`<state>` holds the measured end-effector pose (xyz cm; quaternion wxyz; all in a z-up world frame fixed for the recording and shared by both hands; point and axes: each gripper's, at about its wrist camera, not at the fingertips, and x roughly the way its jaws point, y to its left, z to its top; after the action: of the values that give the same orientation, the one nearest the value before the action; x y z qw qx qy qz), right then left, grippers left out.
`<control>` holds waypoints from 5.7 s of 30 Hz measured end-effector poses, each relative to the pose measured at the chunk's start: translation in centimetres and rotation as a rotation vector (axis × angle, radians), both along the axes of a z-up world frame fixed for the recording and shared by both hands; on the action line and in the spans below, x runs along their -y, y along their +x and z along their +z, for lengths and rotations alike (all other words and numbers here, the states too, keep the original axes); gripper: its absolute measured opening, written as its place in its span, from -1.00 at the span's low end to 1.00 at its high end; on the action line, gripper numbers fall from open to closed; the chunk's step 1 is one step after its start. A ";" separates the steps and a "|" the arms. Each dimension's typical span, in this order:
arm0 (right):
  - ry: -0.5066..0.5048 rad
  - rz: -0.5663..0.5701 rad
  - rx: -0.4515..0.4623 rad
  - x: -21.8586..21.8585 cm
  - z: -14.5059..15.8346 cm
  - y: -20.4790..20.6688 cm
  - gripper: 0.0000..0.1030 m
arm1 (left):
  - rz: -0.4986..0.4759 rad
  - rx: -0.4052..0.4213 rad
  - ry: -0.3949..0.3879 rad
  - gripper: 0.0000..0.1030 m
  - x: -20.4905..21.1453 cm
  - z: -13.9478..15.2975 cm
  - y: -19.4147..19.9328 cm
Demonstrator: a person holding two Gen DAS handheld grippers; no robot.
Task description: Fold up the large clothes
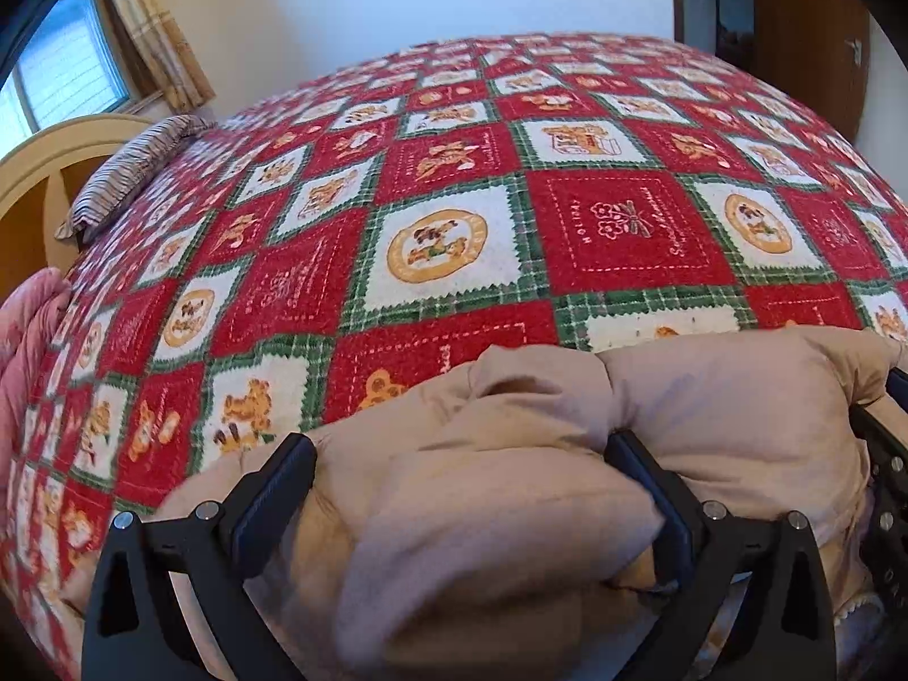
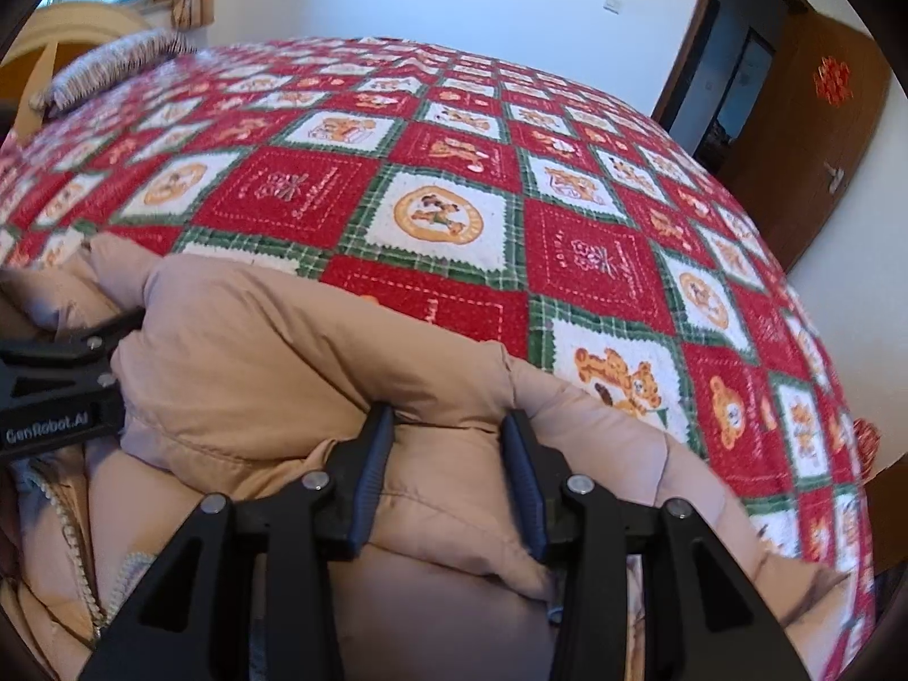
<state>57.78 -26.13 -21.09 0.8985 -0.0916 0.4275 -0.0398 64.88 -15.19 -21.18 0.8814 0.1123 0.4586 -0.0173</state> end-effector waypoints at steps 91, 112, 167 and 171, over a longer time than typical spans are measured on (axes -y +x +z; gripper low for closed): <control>0.494 -0.239 0.380 12.2 14.5 -27.5 -0.75 | -0.082 0.184 -0.646 -0.36 -25.2 13.2 -24.7; 0.498 -0.336 0.363 12.6 12.5 -19.2 0.56 | -0.009 0.444 -0.211 0.99 -17.2 14.9 -24.2; 0.195 -0.177 0.092 0.8 1.1 -12.7 0.81 | 0.014 0.121 -0.237 0.99 -10.9 0.4 -15.5; 0.187 -0.179 0.088 0.7 1.0 -12.6 0.82 | 0.014 0.121 -0.237 0.99 -10.9 0.4 -15.5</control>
<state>45.19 -26.85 -20.10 0.9138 0.0327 0.3961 -0.0837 49.39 -4.29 -20.76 0.9146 0.0053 0.4002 -0.0585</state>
